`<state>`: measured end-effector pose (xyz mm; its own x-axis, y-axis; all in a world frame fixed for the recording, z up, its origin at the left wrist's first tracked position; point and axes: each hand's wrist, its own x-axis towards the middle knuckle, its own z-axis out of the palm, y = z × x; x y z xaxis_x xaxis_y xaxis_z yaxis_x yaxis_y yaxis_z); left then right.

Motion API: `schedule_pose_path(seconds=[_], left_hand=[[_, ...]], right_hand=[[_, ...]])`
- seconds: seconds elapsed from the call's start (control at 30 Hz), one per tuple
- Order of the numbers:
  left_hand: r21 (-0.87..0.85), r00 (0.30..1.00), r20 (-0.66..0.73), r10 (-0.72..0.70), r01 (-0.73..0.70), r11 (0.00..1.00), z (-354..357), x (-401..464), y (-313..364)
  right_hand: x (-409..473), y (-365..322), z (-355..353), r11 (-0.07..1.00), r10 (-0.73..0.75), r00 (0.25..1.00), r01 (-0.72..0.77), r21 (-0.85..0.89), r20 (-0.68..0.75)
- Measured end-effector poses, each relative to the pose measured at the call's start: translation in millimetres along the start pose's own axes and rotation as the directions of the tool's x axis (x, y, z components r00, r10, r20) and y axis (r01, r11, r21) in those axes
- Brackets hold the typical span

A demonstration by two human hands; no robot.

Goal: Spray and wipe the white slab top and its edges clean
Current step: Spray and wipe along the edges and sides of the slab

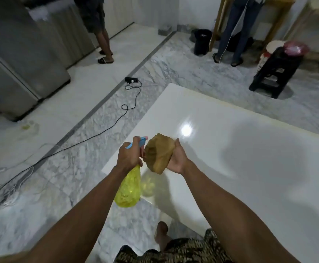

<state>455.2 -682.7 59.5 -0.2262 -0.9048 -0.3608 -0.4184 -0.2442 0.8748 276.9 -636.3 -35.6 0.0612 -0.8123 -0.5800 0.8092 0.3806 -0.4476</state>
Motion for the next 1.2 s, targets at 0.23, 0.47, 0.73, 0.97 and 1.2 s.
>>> schedule_pose_path(seconds=[0.23,0.47,0.73,0.97,1.2], left_hand=[[-0.159,0.982,-0.159,-0.104,0.079,0.984,-11.6,-111.9,-64.6],[-0.286,0.929,-0.306,-0.208,0.119,0.951,-21.7,-186.4,-103.2],[-0.371,0.872,-0.382,-0.306,0.159,0.915,-30.7,-198.8,-118.5],[-0.408,0.816,-0.435,-0.381,0.198,0.891,-37.8,-209.1,-121.2],[-0.179,0.786,-0.533,-0.313,0.257,0.95,-45.1,-214.6,-117.3]], right_hand=[[-54.5,73.3,-1.4,0.993,0.089,0.995,-0.086,-0.081,0.04],[-81.2,125.3,6.6,0.956,0.207,0.977,-0.193,-0.22,0.042],[-90.4,135.6,40.1,0.938,0.257,0.958,-0.216,-0.27,0.127],[-82.8,136.2,65.0,0.906,0.303,0.936,-0.225,-0.357,0.181],[-83.0,140.3,85.0,0.897,0.314,0.937,-0.24,-0.371,0.153]])
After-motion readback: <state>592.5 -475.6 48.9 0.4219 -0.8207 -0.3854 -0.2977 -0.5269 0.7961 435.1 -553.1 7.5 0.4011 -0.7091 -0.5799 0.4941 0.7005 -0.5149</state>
